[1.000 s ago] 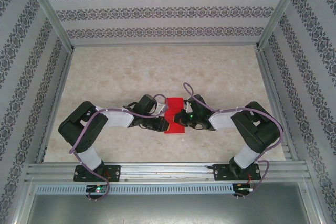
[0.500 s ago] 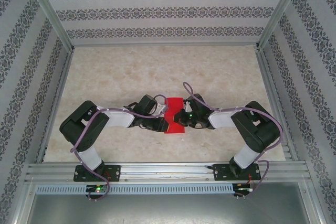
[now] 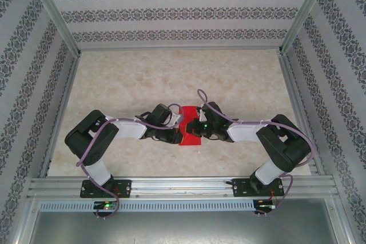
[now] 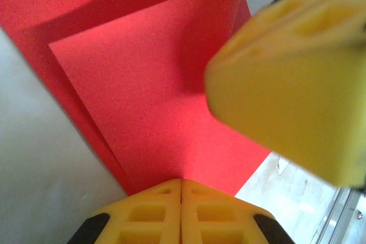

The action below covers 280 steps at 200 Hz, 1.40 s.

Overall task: Fold a paper plane with a square sheet of paper (fold left side to right side)
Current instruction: Fold the triangle a second time at the center of the table.

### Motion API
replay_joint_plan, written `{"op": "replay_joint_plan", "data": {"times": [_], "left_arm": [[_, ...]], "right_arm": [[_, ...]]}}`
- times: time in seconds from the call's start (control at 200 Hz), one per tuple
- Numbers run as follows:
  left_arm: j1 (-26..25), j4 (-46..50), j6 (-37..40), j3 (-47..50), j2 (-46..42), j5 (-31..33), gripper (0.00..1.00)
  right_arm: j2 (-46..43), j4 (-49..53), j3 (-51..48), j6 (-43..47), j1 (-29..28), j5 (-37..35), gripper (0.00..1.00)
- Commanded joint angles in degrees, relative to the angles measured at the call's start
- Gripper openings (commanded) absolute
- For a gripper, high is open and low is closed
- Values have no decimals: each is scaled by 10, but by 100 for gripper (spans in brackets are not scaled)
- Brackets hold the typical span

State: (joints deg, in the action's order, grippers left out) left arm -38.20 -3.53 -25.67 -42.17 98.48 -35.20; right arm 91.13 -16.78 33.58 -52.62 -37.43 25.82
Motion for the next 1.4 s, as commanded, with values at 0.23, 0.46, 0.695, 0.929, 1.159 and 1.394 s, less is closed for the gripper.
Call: {"op": "replay_joint_plan", "data": {"times": [0.23, 0.46, 0.695, 0.929, 1.159, 1.394], "left_arm": [[-9, 71, 13, 4, 8, 54, 6], [-9, 87, 11, 5, 8, 69, 6], [-9, 91, 11, 9, 12, 72, 6], [-9, 88, 11, 11, 12, 69, 6], [-9, 82, 11, 13, 13, 64, 6], [-9, 76, 8, 16, 11, 59, 6]], "right_arm": [[34, -23, -9, -7, -21, -34, 0], [41, -6, -15, 10, -16, -49, 0], [38, 2, -22, 30, 9, -46, 0], [35, 18, -15, 50, 45, -31, 0], [41, 48, -1, 78, 83, -30, 0], [41, 55, 1, 94, 116, -21, 0]]}}
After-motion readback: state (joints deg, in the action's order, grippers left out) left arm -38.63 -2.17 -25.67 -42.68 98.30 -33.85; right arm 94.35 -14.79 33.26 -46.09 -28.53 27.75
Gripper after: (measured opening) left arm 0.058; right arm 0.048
